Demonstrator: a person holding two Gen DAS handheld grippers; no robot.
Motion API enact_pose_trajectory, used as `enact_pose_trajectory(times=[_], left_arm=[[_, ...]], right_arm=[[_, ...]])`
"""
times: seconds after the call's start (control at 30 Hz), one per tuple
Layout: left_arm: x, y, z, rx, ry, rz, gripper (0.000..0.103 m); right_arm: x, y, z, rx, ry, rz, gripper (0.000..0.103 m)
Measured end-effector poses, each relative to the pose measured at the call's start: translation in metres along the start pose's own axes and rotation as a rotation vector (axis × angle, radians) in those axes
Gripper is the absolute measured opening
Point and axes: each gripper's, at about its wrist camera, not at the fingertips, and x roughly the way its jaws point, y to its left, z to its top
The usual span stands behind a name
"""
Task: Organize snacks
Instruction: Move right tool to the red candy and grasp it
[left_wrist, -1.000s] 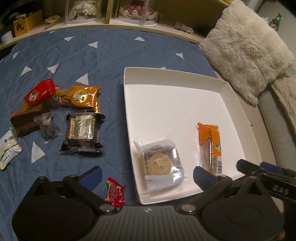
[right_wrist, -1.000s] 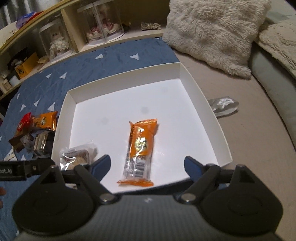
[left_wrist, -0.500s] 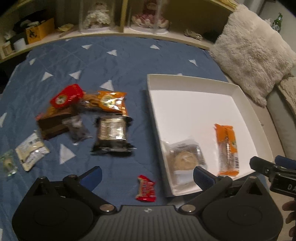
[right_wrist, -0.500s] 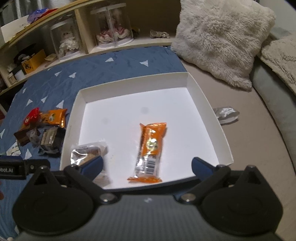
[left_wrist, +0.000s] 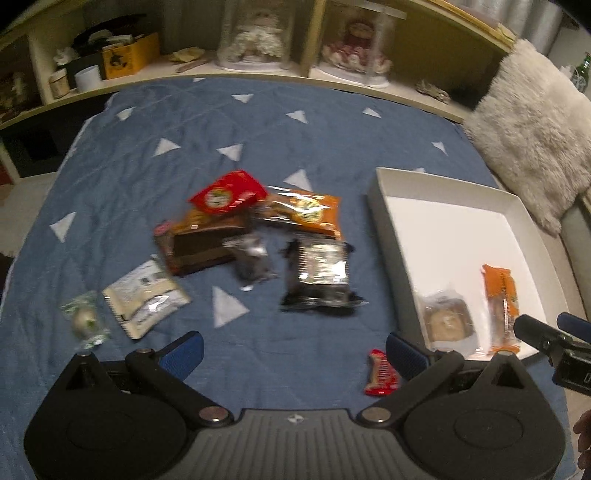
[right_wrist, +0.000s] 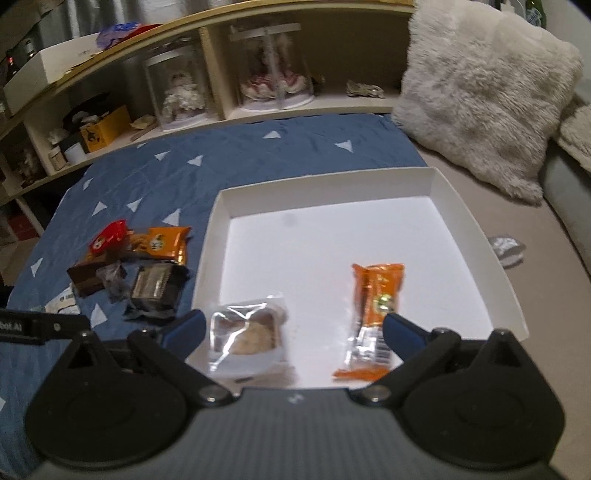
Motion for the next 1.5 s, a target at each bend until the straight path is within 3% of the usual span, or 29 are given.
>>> enact_pose_trajectory(times=[0.3, 0.7, 0.9, 1.1, 1.2, 1.5], left_arm=[[-0.002, 0.055, 0.005, -0.034, -0.008, 0.035, 0.103], [0.019, 0.123, 0.013, -0.149, -0.028, 0.065, 0.103], [0.039, 0.127, 0.021, -0.060, -0.097, 0.057, 0.103], [0.071, 0.122, 0.028, 0.027, -0.104, -0.027, 0.103], [0.086, 0.124, 0.026, 0.058, -0.064, -0.075, 0.103], [0.087, 0.125, 0.016, 0.097, 0.079, -0.230, 0.103]], right_arm=[[0.006, 0.041, -0.008, 0.015, -0.001, 0.076, 0.103], [0.039, 0.112, -0.052, 0.041, 0.040, 0.042, 0.102], [0.058, 0.125, -0.073, 0.100, 0.082, 0.058, 0.087], [0.073, 0.117, -0.076, 0.180, 0.095, 0.034, 0.078], [0.082, 0.112, -0.078, 0.200, 0.112, 0.048, 0.069], [0.089, 0.123, -0.075, 0.131, 0.067, 0.078, 0.067]])
